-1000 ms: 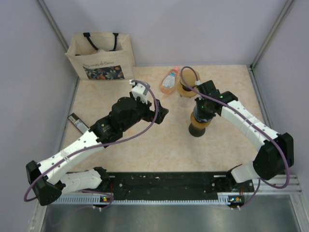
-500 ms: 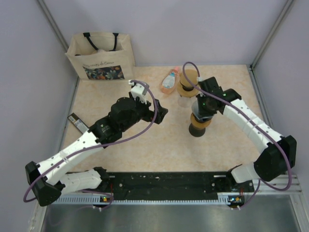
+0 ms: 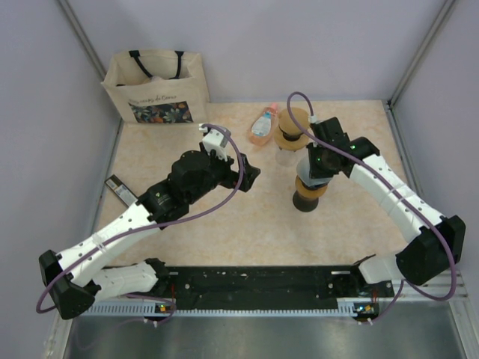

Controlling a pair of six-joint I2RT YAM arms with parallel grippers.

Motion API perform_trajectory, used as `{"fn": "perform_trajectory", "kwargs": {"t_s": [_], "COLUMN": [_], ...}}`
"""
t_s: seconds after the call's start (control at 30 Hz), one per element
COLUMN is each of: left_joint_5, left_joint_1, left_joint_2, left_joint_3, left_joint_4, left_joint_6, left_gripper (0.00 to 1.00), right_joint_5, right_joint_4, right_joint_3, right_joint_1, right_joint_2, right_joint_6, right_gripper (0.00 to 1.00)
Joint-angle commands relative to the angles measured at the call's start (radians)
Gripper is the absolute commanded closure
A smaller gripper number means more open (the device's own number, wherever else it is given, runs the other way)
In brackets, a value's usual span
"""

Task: Place the coffee filter in the dripper

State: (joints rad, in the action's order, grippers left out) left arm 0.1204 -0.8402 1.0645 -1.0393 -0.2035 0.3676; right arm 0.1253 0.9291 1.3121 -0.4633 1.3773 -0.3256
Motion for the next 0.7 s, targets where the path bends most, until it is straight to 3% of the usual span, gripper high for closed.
{"fn": "perform_trajectory", "kwargs": {"t_s": [0.0,0.33,0.67], "left_joint_5": [0.002,-0.002,-0.016], "left_joint_1": [0.003,0.003,0.010], "left_joint_2": [-0.018,-0.018,0.035], "left_joint_3": [-0.001,-0.002,-0.030], "left_joint_4": [0.024,0.026,0.032], "left_joint_6": [0.007,0.010,0.037], "left_gripper": [0.01,0.01,0.01], "right_joint_5": [0.017,0.026,0.172], "right_joint_4": [-0.004,-0.004,-0.030], "right_joint_3": [0.035,0.116,0.079], "right_joint_1": [0.009,0.009,0.020], "right_joint_2": [-0.032,-0.133,-0.254], "right_joint_6": [-0.010,-0.007,-0.035], "right_gripper": [0.82,0.81,0.50]}}
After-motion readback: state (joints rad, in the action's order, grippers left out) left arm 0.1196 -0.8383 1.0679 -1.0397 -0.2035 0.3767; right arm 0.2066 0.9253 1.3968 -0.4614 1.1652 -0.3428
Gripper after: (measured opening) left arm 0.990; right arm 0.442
